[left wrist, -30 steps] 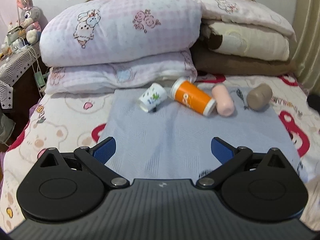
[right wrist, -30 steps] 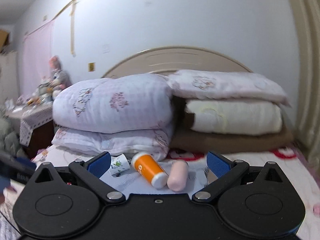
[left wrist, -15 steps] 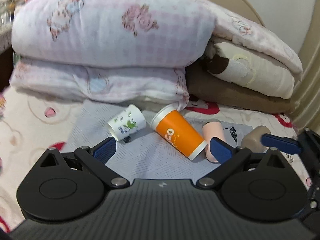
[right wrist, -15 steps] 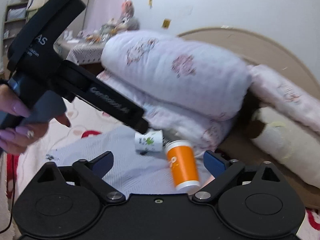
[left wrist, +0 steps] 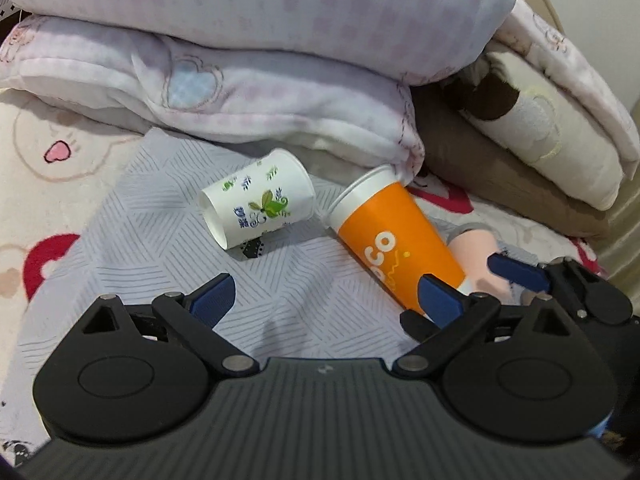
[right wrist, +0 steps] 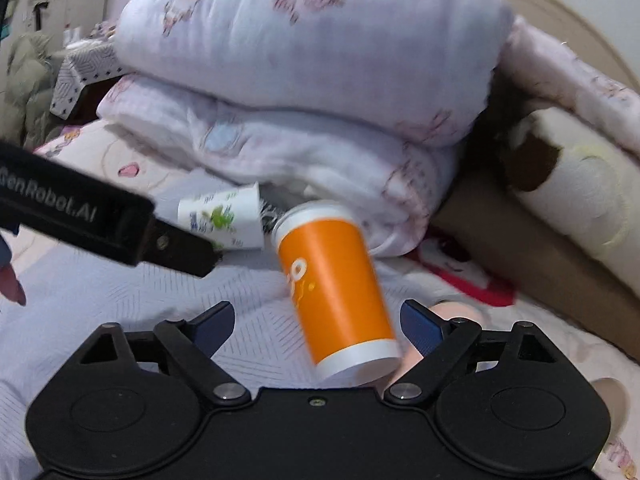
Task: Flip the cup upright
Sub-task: 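Move the right gripper toward the orange cup's rim while the left tool approaches, then grasp the orange cup's rim end with the right gripper, then rotate the orange cup upright with the right gripper, opening end up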
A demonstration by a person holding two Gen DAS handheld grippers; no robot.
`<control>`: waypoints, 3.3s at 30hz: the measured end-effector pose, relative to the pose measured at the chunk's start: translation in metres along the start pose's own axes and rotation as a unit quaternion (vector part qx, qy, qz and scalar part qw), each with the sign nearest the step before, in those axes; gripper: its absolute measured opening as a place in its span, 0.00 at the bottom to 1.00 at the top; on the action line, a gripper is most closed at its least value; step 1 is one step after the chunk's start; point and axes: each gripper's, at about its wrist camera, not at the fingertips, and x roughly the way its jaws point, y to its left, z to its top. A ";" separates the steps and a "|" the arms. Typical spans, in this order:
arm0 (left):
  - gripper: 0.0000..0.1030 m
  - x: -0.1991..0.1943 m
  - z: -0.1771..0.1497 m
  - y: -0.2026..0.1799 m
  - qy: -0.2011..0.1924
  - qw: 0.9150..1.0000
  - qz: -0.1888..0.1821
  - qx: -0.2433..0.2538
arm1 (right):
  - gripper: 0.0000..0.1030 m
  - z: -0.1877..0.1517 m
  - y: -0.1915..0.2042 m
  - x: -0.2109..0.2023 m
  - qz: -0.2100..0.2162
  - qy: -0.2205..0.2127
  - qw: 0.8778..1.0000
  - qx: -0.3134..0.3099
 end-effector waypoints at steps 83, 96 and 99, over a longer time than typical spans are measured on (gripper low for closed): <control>0.74 -0.006 -0.062 -0.038 0.170 0.978 -0.117 0.025 | 0.69 -0.103 0.004 -0.075 0.099 0.114 0.947 0.285; 0.68 -0.002 -0.060 -0.036 0.187 0.973 -0.136 0.009 | 0.77 -0.054 -0.014 -0.055 0.157 0.160 0.966 0.127; 0.68 0.000 -0.059 -0.038 0.191 0.973 -0.132 0.015 | 0.79 -0.062 -0.018 -0.050 0.193 0.151 0.956 0.159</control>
